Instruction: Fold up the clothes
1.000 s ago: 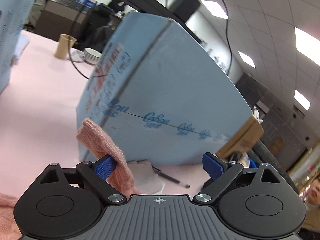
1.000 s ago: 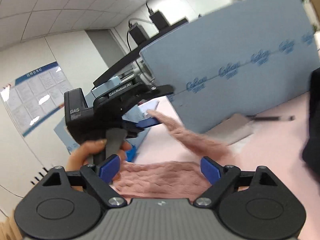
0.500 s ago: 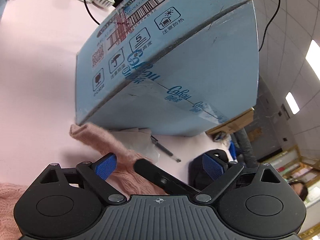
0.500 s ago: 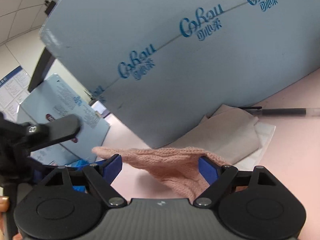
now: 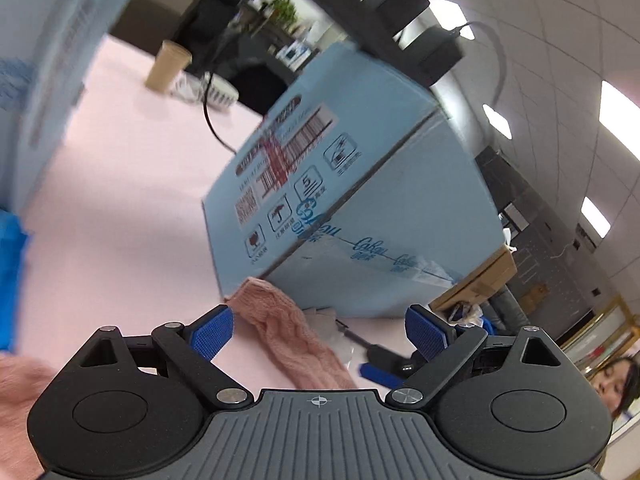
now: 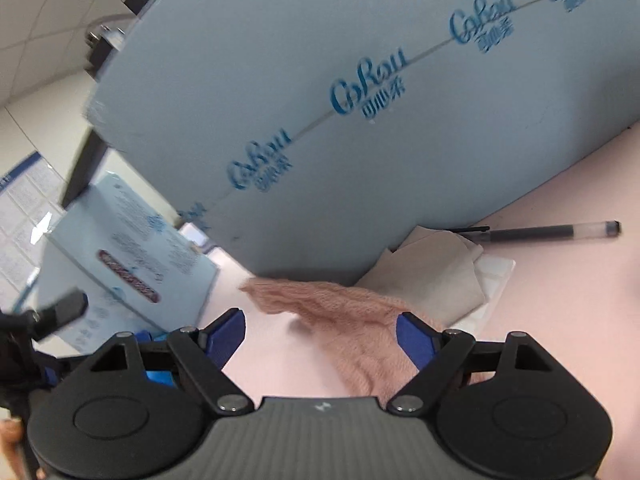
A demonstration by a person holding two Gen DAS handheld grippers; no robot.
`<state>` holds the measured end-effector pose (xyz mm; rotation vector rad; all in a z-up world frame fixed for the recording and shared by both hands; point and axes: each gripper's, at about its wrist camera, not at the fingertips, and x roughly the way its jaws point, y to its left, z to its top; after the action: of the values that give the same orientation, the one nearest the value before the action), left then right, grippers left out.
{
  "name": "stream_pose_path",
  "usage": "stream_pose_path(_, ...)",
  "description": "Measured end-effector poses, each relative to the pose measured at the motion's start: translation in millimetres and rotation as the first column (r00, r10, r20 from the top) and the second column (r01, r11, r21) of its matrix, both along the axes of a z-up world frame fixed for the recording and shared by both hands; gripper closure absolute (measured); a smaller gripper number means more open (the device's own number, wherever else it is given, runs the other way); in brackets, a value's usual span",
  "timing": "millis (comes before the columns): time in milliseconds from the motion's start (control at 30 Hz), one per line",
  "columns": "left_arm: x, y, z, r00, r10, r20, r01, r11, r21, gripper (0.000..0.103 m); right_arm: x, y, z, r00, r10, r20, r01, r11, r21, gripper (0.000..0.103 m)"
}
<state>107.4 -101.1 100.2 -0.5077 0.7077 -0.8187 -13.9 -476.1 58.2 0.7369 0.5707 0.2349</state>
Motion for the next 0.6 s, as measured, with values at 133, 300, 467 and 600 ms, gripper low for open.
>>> stream_pose_path(133, -62, 72, 11, 0.994, 0.066, 0.085, -0.066, 0.998, -0.002, 0.004, -63, -1, 13, 0.994, 0.098, 0.040, -0.099, 0.994, 0.036, 0.016)
stream_pose_path(300, -135, 163, -6, 0.960, 0.252, 0.124, -0.254, 0.967, 0.002, 0.002, -139, 20, 12, 0.980, 0.195, 0.031, -0.197, 0.979, 0.047, 0.015)
stream_pose_path(467, -166, 235, -49, 0.901, 0.432, -0.040, -0.432, 0.902, -0.008, 0.002, -209, 45, -7, 0.957, 0.291, -0.017, -0.287, 0.951, 0.113, 0.015)
stream_pose_path(600, -159, 259, -66, 0.862, 0.494, -0.114, -0.499, 0.867, -0.019, 0.002, -230, 68, -25, 0.938, 0.340, -0.066, -0.325, 0.930, 0.173, 0.015)
